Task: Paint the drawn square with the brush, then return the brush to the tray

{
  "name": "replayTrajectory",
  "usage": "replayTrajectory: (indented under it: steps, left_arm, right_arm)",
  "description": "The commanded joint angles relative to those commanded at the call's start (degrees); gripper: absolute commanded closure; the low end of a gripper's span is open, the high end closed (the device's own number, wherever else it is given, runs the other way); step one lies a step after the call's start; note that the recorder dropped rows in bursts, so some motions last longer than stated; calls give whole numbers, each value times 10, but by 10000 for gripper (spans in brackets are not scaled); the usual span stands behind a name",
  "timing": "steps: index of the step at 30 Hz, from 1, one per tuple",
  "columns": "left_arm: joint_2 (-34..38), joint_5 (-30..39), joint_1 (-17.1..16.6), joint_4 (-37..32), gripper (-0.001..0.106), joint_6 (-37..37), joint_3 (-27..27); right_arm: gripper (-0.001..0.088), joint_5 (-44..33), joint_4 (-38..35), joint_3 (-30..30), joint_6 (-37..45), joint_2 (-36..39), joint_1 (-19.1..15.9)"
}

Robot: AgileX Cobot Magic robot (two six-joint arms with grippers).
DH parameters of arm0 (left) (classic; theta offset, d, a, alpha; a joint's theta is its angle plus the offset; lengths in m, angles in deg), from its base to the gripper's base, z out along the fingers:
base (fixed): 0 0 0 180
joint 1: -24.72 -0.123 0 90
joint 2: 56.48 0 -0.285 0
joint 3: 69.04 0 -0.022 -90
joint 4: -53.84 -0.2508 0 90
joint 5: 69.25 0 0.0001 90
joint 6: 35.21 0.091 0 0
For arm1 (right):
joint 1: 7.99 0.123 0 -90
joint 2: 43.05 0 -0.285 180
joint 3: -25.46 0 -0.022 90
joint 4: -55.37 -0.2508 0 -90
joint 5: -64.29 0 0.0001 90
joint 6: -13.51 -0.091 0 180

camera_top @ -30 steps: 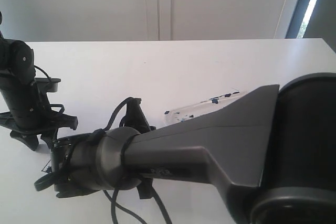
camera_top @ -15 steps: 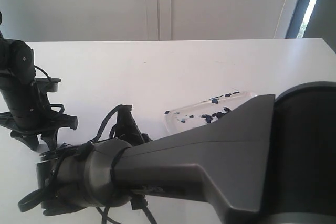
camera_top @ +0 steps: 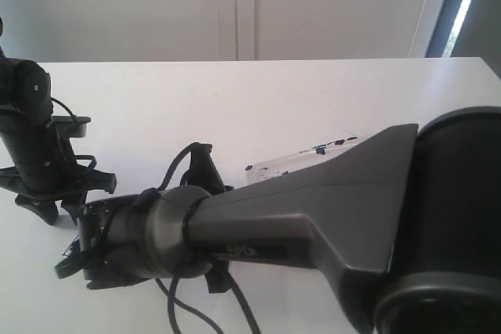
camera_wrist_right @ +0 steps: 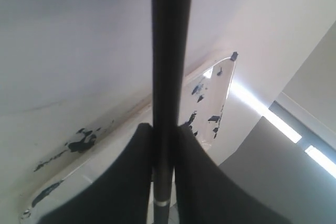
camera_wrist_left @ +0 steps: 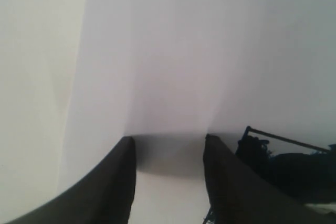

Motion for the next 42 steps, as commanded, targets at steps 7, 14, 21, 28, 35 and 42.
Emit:
replayTrajectory:
  steps: [7, 14, 21, 28, 35, 42]
  left_arm:
    - [-2, -28, 0, 6, 574, -2, 0]
    - [-36, -52, -4, 12, 574, -5, 0]
    - [-118, -70, -6, 2, 574, -2, 0]
    - [-148, -73, -6, -39, 574, -36, 0]
    - [-164, -61, -6, -41, 574, -46, 0]
    - [-223, -55, -6, -41, 574, -45, 7]
  right_arm:
    - [868, 0, -36, 0, -18, -41, 3]
    - [868, 0, -64, -4, -52, -77, 3]
    - [868, 0, -93, -41, -70, -84, -16]
    - [868, 0, -104, -102, -142, -150, -66]
    - [868, 0, -180, -146, -162, -226, -76]
    - [868, 0, -162, -171, -228, -241, -78]
